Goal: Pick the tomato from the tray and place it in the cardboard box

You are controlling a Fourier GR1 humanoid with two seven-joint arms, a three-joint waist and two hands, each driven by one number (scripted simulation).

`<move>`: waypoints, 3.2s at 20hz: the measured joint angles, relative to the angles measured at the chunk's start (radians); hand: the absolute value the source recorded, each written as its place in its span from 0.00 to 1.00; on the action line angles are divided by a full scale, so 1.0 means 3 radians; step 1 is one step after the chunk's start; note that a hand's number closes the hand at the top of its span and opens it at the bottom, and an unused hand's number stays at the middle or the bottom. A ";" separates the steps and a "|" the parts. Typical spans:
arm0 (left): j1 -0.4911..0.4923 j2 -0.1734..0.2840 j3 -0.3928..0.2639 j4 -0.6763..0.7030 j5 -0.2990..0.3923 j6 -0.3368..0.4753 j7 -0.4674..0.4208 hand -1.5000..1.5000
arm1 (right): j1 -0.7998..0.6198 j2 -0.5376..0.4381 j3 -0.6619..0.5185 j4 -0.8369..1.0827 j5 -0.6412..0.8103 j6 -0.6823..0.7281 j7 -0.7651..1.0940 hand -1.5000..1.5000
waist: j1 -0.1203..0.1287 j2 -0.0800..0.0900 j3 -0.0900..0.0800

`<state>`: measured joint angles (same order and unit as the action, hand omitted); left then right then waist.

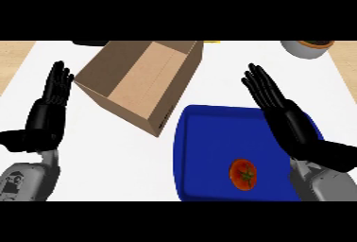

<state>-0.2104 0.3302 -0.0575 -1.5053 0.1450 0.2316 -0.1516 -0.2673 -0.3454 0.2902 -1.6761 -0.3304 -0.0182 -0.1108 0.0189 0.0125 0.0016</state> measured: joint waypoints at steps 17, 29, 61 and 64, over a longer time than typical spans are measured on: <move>0.0339 0.0533 0.0029 0.0582 -0.0530 0.0088 0.0562 0.50 | 0.0093 -0.0800 0.0453 0.0718 0.0902 0.1452 -0.2294 0.00 | 0.0074 0.0026 0.0026; 0.0252 0.0569 0.0044 0.0746 -0.0605 0.0039 0.0629 0.50 | -0.0527 -0.1188 0.0724 0.1448 0.2180 0.0720 -0.3046 0.00 | 0.0074 0.0001 0.0006; 0.0348 0.0360 0.0463 0.0596 -0.0945 -0.0182 0.0761 0.50 | -0.0396 -0.0562 0.0892 0.1406 0.4374 0.0568 -0.2932 0.00 | -0.0062 -0.0044 -0.0005; 0.0424 0.0324 0.0458 0.0488 -0.0973 -0.0202 0.0799 0.50 | -0.0339 -0.0577 0.0902 0.1243 0.4377 0.0616 -0.2937 0.00 | -0.0059 -0.0045 -0.0005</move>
<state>-0.0833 0.4274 0.0798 -1.3590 -0.1470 0.1710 0.0881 -0.3689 -0.5185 0.5610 -1.3031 0.9828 0.1665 -0.9921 0.0012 -0.0011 0.0000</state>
